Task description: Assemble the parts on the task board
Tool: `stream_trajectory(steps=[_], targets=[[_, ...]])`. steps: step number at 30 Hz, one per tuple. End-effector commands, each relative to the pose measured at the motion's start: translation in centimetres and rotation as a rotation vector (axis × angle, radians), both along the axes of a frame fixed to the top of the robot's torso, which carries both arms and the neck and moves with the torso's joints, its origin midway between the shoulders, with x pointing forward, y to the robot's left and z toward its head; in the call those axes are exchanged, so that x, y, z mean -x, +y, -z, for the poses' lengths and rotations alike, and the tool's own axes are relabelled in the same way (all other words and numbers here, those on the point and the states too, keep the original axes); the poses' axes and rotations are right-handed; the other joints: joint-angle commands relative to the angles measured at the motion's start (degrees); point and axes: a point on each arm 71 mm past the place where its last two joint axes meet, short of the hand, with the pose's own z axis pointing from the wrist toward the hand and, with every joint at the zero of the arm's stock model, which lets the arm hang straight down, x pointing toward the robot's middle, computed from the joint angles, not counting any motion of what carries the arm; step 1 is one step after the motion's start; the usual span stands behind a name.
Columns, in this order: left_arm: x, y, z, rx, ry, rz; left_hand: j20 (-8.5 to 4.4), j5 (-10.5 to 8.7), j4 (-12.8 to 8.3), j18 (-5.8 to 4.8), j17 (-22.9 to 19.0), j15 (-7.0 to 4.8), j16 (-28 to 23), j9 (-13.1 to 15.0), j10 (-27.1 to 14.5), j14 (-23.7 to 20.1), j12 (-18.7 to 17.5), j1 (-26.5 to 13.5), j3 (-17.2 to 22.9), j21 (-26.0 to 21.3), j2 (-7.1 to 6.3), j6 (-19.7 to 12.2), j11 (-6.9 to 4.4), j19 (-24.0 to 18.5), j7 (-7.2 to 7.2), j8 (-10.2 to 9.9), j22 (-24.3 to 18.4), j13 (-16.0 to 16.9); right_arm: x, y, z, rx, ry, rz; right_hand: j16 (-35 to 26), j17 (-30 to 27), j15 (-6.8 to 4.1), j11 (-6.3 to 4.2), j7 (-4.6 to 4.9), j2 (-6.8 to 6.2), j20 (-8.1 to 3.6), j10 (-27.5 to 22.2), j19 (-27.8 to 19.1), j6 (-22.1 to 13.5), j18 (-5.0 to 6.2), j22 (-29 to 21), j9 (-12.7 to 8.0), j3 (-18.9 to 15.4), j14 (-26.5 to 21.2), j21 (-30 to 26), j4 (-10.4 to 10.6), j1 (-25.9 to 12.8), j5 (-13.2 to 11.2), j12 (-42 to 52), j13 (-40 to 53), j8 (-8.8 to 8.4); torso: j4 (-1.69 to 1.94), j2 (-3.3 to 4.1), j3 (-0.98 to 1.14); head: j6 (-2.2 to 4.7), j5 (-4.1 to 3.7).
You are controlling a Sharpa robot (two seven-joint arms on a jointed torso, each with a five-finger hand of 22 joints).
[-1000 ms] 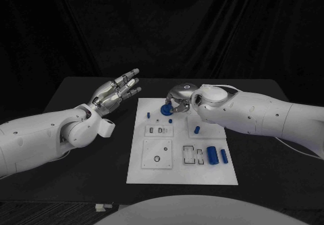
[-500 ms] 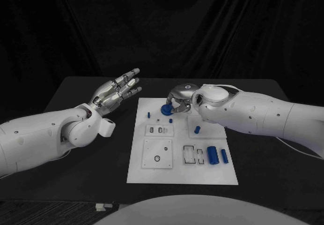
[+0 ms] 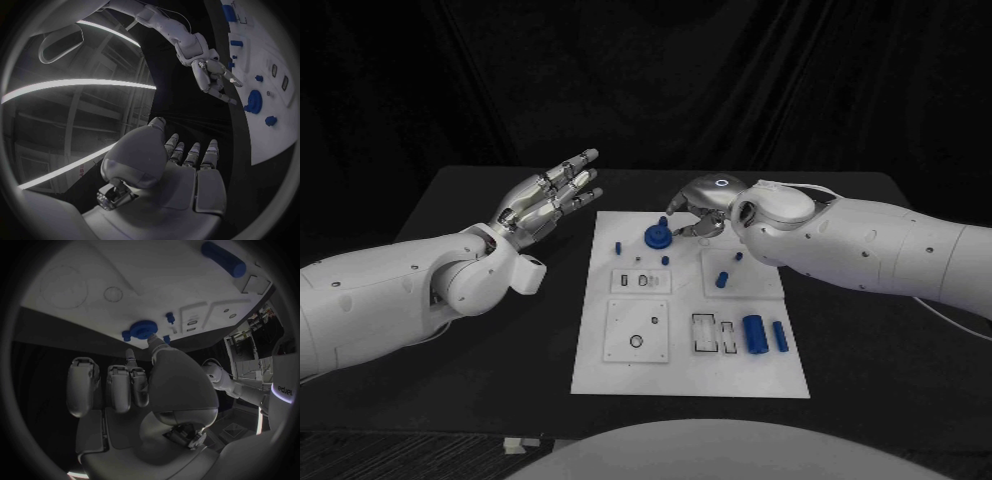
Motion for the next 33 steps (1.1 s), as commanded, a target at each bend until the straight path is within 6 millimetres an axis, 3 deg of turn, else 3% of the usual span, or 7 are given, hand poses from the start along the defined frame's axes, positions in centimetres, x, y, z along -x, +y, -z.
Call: stream_trajectory(steps=[1,9,11,16,18,24,33], targets=[[0.0,-0.2,-0.1,0.014,-0.006,0.010,0.27,0.27,0.0,0.60,-0.1,0.27,-0.2,0.1,0.1,0.0,-0.2,0.7,0.5,0.2,-0.08,0.2,0.37,0.2,0.25,0.3,0.1,-0.1,0.0,-0.9,-2.2,-0.089,-0.132,-0.012,-0.5,10.8,-0.60,-0.37,0.07,-0.59,-0.30,6.0,-0.3,-0.5,0.49,10.8,-0.3,-0.5,4.5,-0.4,1.4,-0.7,-0.2,0.2,15.1,0.07,-0.01,-0.05,0.02,0.36,0.06],[0.1,-0.1,0.0,0.013,-0.004,0.009,0.27,0.32,0.0,0.60,-0.1,0.28,-0.2,0.1,0.1,0.0,-0.2,0.7,0.5,0.2,-0.08,0.2,0.38,0.2,0.26,0.3,0.1,-0.1,1.6,-6.0,-4.6,-0.152,-0.221,-0.012,1.3,13.0,-0.65,-0.40,0.23,-1.28,-0.42,6.0,1.8,3.8,-0.32,12.1,0.3,-0.2,5.3,2.6,1.9,1.2,0.1,0.2,15.1,2.24,-0.18,-0.15,0.00,0.22,0.40],[0.1,-0.1,0.0,0.013,-0.003,0.008,0.27,0.32,0.0,0.60,-0.1,0.28,-0.2,0.1,0.1,0.0,-0.2,0.7,0.5,0.2,-0.08,0.2,0.38,0.2,0.26,0.3,0.1,-0.1,2.0,-7.3,-5.0,-0.171,-0.233,-0.005,2.5,14.6,-1.19,-0.79,-0.40,-1.80,-0.83,6.0,4.3,6.8,-1.41,13.8,1.2,0.5,5.8,6.9,2.0,2.9,3.9,0.2,15.1,3.75,-0.15,-0.18,0.02,0.23,0.37],[0.1,-0.1,0.1,0.013,-0.001,0.009,0.27,0.37,-0.1,0.60,-0.1,0.29,-0.2,0.1,0.1,0.0,-0.2,0.7,0.6,0.3,-0.08,0.1,0.39,0.2,0.26,0.3,0.1,-0.1,2.7,-10.6,-5.2,-0.200,-0.239,0.030,2.8,14.9,-1.45,-1.02,-0.58,-2.18,-1.14,6.0,5.1,7.7,-1.78,14.4,1.8,0.7,5.9,8.4,2.0,3.6,6.2,0.2,15.1,4.14,0.00,-0.10,-0.01,0.48,-0.20],[0.1,-0.1,0.2,0.013,0.000,0.010,0.27,0.37,-0.1,0.60,-0.1,0.29,-0.2,0.1,0.1,0.0,-0.2,0.7,0.6,0.3,-0.08,0.1,0.39,0.2,0.26,0.3,0.1,-0.1,2.9,-11.9,-4.9,-0.202,-0.237,0.042,2.9,15.1,-1.61,-1.23,-0.89,-2.54,-1.30,6.0,5.6,9.5,-2.03,14.7,2.6,0.8,5.9,9.3,2.0,4.3,8.5,0.2,15.1,5.22,-0.08,-0.10,0.00,0.60,-0.19],[0.1,-0.1,0.3,0.014,0.002,0.010,0.28,0.42,-0.1,0.60,-0.1,0.32,-0.2,0.1,0.1,0.0,-0.2,0.8,0.7,0.2,-0.06,0.1,0.40,0.2,0.27,0.3,0.1,-0.1,3.9,-15.1,-2.8,-0.229,-0.202,0.093,2.8,14.9,-1.79,-1.35,-0.91,-3.10,-1.48,6.0,5.9,9.2,-2.21,14.9,2.9,0.4,5.9,10.0,2.1,3.8,8.5,0.2,15.1,5.30,-0.14,-0.10,0.08,1.62,-0.63],[0.1,0.0,0.5,0.012,0.008,0.009,0.27,0.44,-0.2,0.60,-0.1,0.31,-0.2,0.1,0.1,0.0,-0.2,0.8,0.8,0.2,-0.06,0.1,0.38,0.2,0.27,0.3,0.1,-0.1,4.8,-17.8,0.0,-0.227,-0.152,0.150,2.4,14.3,-1.54,-1.16,-0.54,-3.09,-1.39,6.0,5.6,5.6,-2.05,14.7,2.8,0.1,5.7,9.4,2.2,1.9,8.5,0.2,15.1,3.91,-0.27,-0.19,0.04,2.17,-0.44]])
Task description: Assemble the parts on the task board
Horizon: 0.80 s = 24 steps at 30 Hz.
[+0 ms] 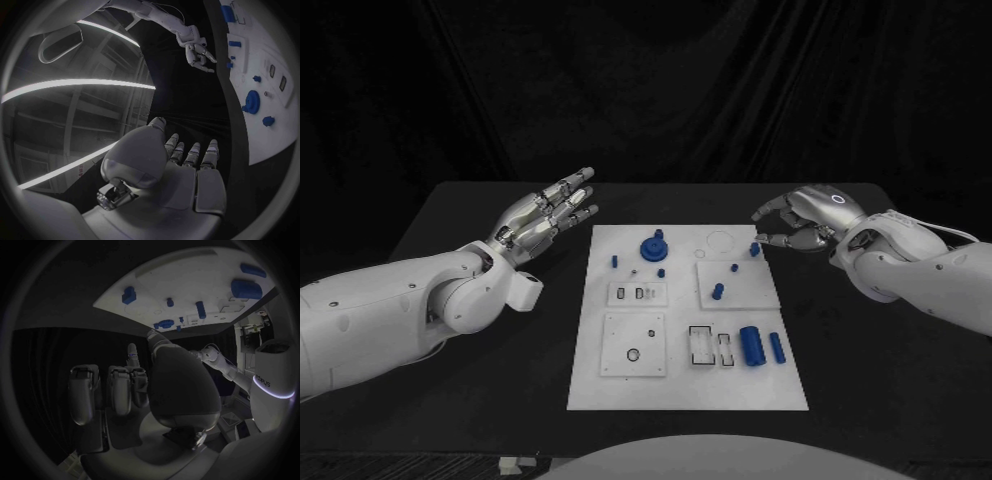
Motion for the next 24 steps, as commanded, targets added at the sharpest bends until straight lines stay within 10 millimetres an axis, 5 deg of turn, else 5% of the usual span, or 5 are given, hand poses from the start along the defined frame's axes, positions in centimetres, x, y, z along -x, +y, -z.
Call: stream_trajectory(steps=[1,24], targets=[[0.1,-0.2,0.0,0.015,-0.004,0.011,0.27,0.23,0.0,0.59,-0.1,0.31,-0.2,0.1,0.1,0.0,-0.2,0.6,0.3,0.2,0.17,0.1,0.39,0.2,0.27,0.3,0.1,-0.1,0.3,-0.8,0.6,-0.044,-0.010,0.005,-0.4,14.3,-0.20,-0.10,0.08,0.00,-0.27,6.0,5.7,-0.8,-0.16,14.7,-0.1,-0.2,5.8,-0.3,0.2,-0.5,0.2,0.2,15.1,-0.49,-0.14,-0.10,0.05,0.01,0.28],[0.1,-0.1,0.2,0.013,0.002,0.010,0.27,0.23,-0.1,0.59,-0.1,0.30,-0.2,0.1,0.1,0.0,-0.2,0.6,0.3,0.3,0.16,0.2,0.38,0.2,0.26,0.3,0.1,-0.1,0.5,-2.7,3.4,-0.012,0.066,0.072,-0.5,14.1,0.23,0.49,0.81,0.04,0.12,6.0,5.3,-2.8,0.03,14.5,0.1,0.3,5.8,-1.0,0.0,1.1,0.4,0.2,15.1,-0.88,-0.04,0.00,-0.05,-0.19,-0.07]])
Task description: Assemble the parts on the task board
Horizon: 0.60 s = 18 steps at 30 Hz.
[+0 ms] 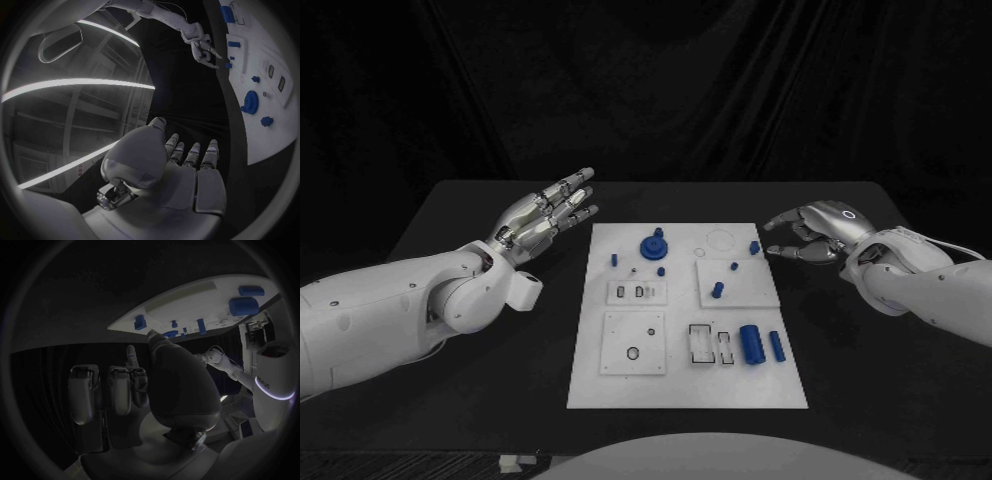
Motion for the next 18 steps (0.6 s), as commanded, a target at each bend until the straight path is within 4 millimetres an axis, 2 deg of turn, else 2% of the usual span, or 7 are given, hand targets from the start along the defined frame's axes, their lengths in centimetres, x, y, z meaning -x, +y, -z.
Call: stream_trajectory(steps=[1,8,18], targets=[[0.1,-0.2,0.0,0.015,-0.004,0.011,0.27,0.24,-0.1,0.59,0.0,0.30,-0.2,0.1,0.1,0.0,-0.2,0.4,0.3,0.3,-0.07,0.2,0.38,0.2,0.26,0.3,0.1,-0.1,-0.1,0.1,0.3,0.001,0.014,0.012,-0.3,14.1,0.25,0.52,0.11,0.14,0.14,6.0,5.2,-0.3,0.03,14.5,0.1,0.4,5.8,-0.3,0.0,0.5,0.4,0.2,15.1,-0.10,0.06,0.00,-0.05,0.04,-0.16],[0.1,-0.3,0.0,0.016,-0.003,0.013,0.27,0.24,-0.1,0.59,0.0,0.30,-0.2,0.1,0.1,0.0,-0.2,0.4,0.3,0.3,-0.07,0.2,0.38,0.2,0.26,0.3,0.1,-0.1,-0.6,0.6,0.9,0.008,0.035,0.010,-0.3,14.1,0.56,0.87,0.52,1.05,0.45,6.0,5.2,-0.1,0.06,14.4,0.6,0.9,5.8,-0.5,0.0,1.0,3.3,0.2,15.1,0.51,0.05,0.00,-0.05,-0.03,-0.23],[0.1,-0.3,0.0,0.017,-0.003,0.014,0.25,0.25,-0.2,0.59,0.0,0.27,-0.2,0.1,0.1,0.0,-0.2,0.5,0.5,0.3,-0.09,0.1,0.36,0.2,0.25,0.3,0.1,-0.1,-0.8,1.4,2.0,0.014,0.068,0.009,-0.4,14.0,0.60,0.96,0.60,1.04,0.51,6.0,5.0,0.1,0.15,14.3,0.8,1.1,5.8,-0.8,-0.1,1.5,3.6,0.2,15.1,0.75,0.06,-0.01,-0.05,-0.18,-0.21]])
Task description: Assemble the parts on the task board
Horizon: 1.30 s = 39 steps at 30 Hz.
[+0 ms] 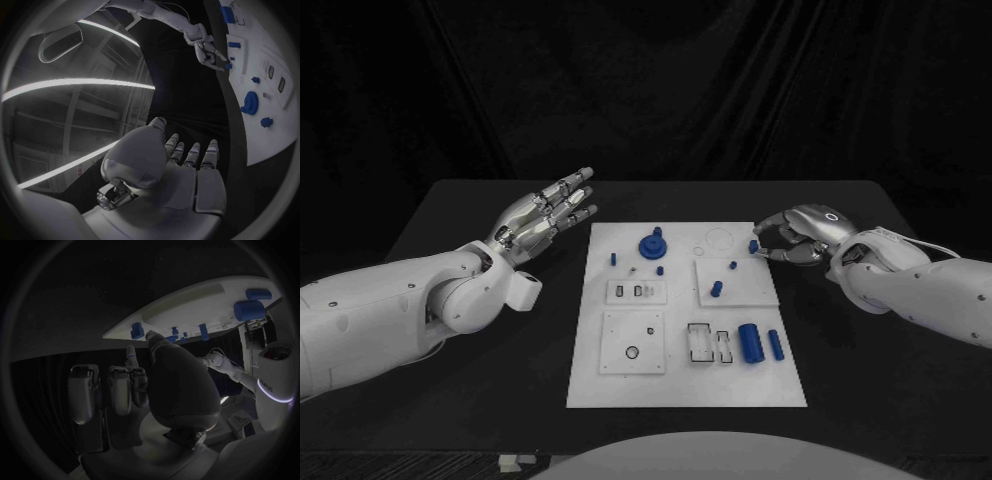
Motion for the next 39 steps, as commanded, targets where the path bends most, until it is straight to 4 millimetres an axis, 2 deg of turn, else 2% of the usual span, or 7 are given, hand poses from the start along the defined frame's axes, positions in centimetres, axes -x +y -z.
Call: stream_trajectory(steps=[1,20,35,38,39], targets=[[0.1,-0.1,-0.1,0.016,-0.005,0.010,0.25,0.25,0.1,0.60,-0.1,0.27,-0.2,0.1,0.1,0.0,-0.2,0.5,0.2,0.3,-0.09,0.1,0.36,0.2,0.25,0.3,0.1,-0.1,0.0,0.0,0.6,0.007,0.031,0.018,-0.4,14.0,0.48,0.54,0.41,-0.01,0.31,6.0,4.8,0.0,0.14,14.3,0.1,0.3,5.6,-0.2,-0.1,0.5,0.0,0.2,15.1,0.42,0.00,0.00,0.00,-0.06,0.06],[0.2,-0.3,-0.1,0.024,-0.006,0.020,0.25,0.28,0.0,0.59,-0.1,0.28,-0.2,0.1,0.1,0.0,-0.2,0.5,0.4,0.3,-0.09,0.2,0.37,0.2,0.25,0.3,0.1,-0.1,-0.3,0.3,1.4,0.015,0.044,0.044,-0.6,13.5,0.68,0.83,0.82,-0.09,0.49,6.0,4.4,0.3,0.33,14.1,0.5,0.5,5.5,-0.9,-0.2,2.0,-0.6,0.2,15.1,0.95,0.01,0.01,-0.01,-0.29,-0.01],[0.2,-0.3,0.0,0.024,-0.004,0.023,0.25,0.30,0.0,0.59,-0.1,0.28,-0.2,0.1,0.1,0.0,-0.2,0.5,0.4,0.3,-0.07,0.2,0.38,0.2,0.24,0.3,0.1,-0.1,-0.7,0.4,1.6,0.019,0.053,0.060,-0.9,13.1,0.95,1.08,1.10,0.68,0.72,6.0,4.0,0.8,0.49,13.9,0.9,0.9,5.5,-1.5,-0.1,2.7,-0.8,0.2,15.1,1.56,0.02,0.00,0.01,-0.47,-0.06],[0.2,-0.3,0.0,0.024,-0.003,0.023,0.25,0.30,0.0,0.59,-0.1,0.28,-0.2,0.1,0.1,0.0,-0.2,0.5,0.4,0.3,-0.07,0.2,0.38,0.2,0.24,0.3,0.1,-0.1,-0.7,0.5,1.7,0.020,0.054,0.059,-1.0,13.1,1.01,1.13,1.11,0.96,0.82,6.0,4.0,2.1,0.49,13.9,1.6,0.9,5.4,-1.5,-0.2,3.0,-0.7,0.2,15.1,2.77,0.03,0.00,0.02,-0.49,-0.05],[0.2,-0.3,0.0,0.024,-0.003,0.023,0.25,0.30,0.0,0.59,-0.1,0.28,-0.2,0.1,0.1,0.0,-0.2,0.5,0.4,0.3,-0.07,0.2,0.38,0.2,0.24,0.3,0.1,-0.1,-0.7,0.5,1.7,0.020,0.056,0.058,-1.0,13.0,1.01,1.10,1.05,1.14,0.82,6.0,4.0,2.9,0.52,13.8,2.1,1.0,5.4,-1.6,-0.3,3.4,0.1,0.2,15.1,3.70,0.03,0.00,0.02,-0.51,-0.05]])
